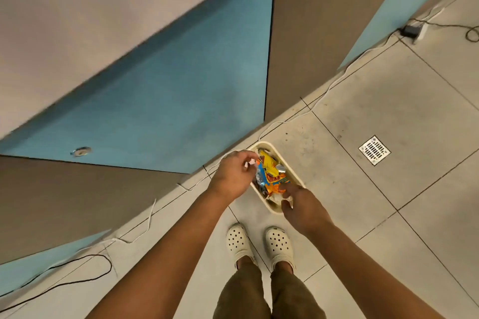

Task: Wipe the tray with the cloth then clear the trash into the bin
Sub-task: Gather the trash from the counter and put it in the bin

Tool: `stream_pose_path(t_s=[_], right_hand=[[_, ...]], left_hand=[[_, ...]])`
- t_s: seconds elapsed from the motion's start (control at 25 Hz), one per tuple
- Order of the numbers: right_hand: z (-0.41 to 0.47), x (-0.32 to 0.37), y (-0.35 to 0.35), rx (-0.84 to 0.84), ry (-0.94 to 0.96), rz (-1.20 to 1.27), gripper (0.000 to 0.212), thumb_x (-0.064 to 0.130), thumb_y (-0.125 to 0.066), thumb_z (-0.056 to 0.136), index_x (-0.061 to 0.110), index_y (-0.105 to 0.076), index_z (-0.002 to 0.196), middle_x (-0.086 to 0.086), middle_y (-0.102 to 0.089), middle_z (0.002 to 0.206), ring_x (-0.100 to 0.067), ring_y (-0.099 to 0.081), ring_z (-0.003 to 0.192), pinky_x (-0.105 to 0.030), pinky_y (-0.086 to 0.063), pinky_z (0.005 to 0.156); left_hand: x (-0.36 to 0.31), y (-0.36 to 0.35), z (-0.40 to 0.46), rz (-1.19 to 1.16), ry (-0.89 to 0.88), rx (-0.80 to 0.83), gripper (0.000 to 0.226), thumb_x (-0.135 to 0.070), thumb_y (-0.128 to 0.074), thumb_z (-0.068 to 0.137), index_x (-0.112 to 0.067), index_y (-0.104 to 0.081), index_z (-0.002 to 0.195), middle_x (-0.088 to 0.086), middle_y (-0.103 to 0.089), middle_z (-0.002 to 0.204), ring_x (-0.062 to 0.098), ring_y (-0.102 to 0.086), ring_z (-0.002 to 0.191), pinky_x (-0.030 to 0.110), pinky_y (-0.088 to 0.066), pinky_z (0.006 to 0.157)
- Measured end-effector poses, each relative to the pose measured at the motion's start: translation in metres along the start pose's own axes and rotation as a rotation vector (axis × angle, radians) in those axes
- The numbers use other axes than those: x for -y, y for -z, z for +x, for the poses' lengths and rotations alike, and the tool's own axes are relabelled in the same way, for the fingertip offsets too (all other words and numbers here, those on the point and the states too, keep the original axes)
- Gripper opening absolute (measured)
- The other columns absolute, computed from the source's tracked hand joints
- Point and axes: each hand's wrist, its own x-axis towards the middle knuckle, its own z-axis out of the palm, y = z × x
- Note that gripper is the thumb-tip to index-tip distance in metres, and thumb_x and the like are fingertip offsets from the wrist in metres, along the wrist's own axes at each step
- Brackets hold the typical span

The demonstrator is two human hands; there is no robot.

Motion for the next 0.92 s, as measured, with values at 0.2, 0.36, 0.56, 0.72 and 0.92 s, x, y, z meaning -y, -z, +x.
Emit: stream_pose_path(t_s=[0.2, 0.36, 0.56, 0.72, 0.92], right_hand=[[-0.070, 0.109, 0.094, -0.163, 0.340, 0.131, 0.039, 0.008, -0.054, 0.085, 0.014, -0.054, 0.124, -0.008, -0.054, 0.122, -0.025, -0.053, 0.112, -0.027, -0.040, 0.093], [-0.127, 0.198, 0.156, -0.231, 0.586, 0.133, 0.037, 0.011, -0.054, 0.088, 0.014, -0.053, 0.124, -0.004, -0.053, 0.122, -0.021, -0.053, 0.110, -0.032, -0.043, 0.092], [-0.174, 0.289, 0.198, -0.235, 0.822, 0.177, 0.032, 0.008, -0.055, 0.087, 0.015, -0.057, 0.118, 0.002, -0.051, 0.112, -0.013, -0.050, 0.099, -0.020, -0.036, 0.083], [-0.190, 0.339, 0.203, -0.237, 0.928, 0.151, 0.030, 0.007, -0.053, 0.087, 0.018, -0.059, 0.114, 0.004, -0.053, 0.112, -0.009, -0.048, 0.097, -0.017, -0.034, 0.080], [-0.176, 0.390, 0.198, -0.286, 0.973, 0.073, 0.029, 0.008, -0.053, 0.086, 0.017, -0.059, 0.114, 0.005, -0.053, 0.112, -0.008, -0.048, 0.094, -0.019, -0.035, 0.080]], left_hand=[[-0.082, 0.094, -0.108, -0.232, -0.160, -0.228, 0.025, -0.010, -0.056, 0.090, -0.014, -0.063, 0.113, 0.003, -0.059, 0.110, -0.001, -0.046, 0.066, 0.010, -0.039, 0.068], [-0.121, 0.163, -0.203, -0.313, -0.259, -0.524, 0.020, -0.012, -0.057, 0.089, -0.019, -0.064, 0.107, -0.008, -0.055, 0.106, 0.003, -0.053, 0.077, 0.000, -0.039, 0.066], [-0.134, 0.230, -0.277, -0.390, -0.301, -0.765, 0.019, -0.013, -0.057, 0.089, -0.020, -0.064, 0.105, -0.009, -0.059, 0.108, 0.005, -0.054, 0.074, 0.010, -0.042, 0.061], [-0.120, 0.270, -0.304, -0.404, -0.281, -0.892, 0.018, -0.014, -0.056, 0.090, -0.020, -0.064, 0.106, -0.005, -0.059, 0.110, 0.004, -0.051, 0.068, 0.010, -0.040, 0.064], [-0.089, 0.333, -0.305, -0.385, -0.206, -0.935, 0.022, -0.016, -0.056, 0.091, -0.020, -0.063, 0.110, 0.000, -0.060, 0.113, 0.014, -0.060, 0.092, 0.006, -0.042, 0.069]])
